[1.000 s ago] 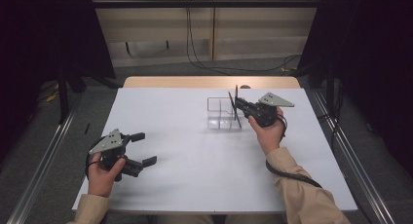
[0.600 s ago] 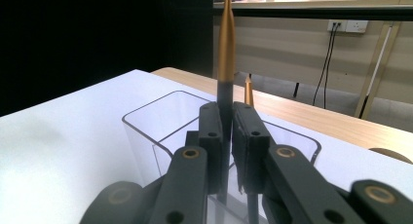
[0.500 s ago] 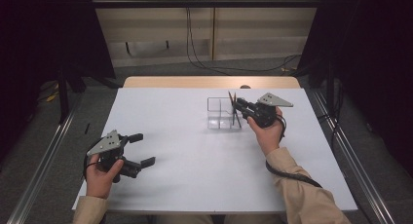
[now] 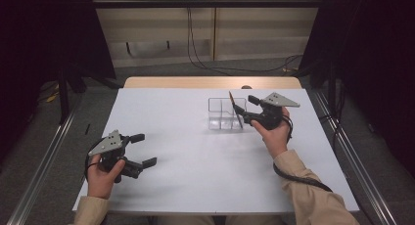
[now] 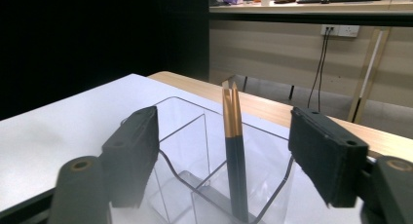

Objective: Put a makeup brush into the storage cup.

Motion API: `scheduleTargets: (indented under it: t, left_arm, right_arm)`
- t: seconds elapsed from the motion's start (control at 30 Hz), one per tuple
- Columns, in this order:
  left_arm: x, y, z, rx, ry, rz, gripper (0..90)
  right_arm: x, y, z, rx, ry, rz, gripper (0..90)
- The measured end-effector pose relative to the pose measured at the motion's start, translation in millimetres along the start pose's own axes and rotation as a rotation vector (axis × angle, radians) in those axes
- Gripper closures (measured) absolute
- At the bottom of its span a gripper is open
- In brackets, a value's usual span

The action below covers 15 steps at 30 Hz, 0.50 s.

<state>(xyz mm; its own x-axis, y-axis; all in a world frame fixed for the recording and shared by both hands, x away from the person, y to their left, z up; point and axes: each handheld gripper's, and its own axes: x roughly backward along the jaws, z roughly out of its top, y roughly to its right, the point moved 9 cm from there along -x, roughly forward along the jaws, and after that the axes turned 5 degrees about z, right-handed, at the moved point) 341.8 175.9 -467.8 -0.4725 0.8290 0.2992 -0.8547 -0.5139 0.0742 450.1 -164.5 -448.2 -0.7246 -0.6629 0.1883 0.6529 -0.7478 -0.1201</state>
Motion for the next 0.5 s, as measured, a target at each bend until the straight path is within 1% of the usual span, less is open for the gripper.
scheduleTargets:
  t: [0.1, 0.2, 0.5]
  left_arm:
    - [-0.7, -0.1, 0.2, 0.002, 0.001, 0.000, 0.4]
    - [-0.5, -0.5, -0.1, 0.000, 0.000, 0.001, 0.4]
    - [1.5, -1.3, 0.0, 0.002, 0.002, 0.011, 0.4]
  right_arm:
    - [3.2, 0.5, 1.2, 0.011, -0.004, -0.002, 20.3]
    - [6.8, -0.7, 1.3, 0.015, -0.014, 0.007, 17.6]
    - [14.9, -0.8, 0.9, 0.022, -0.023, 0.011, 13.6]
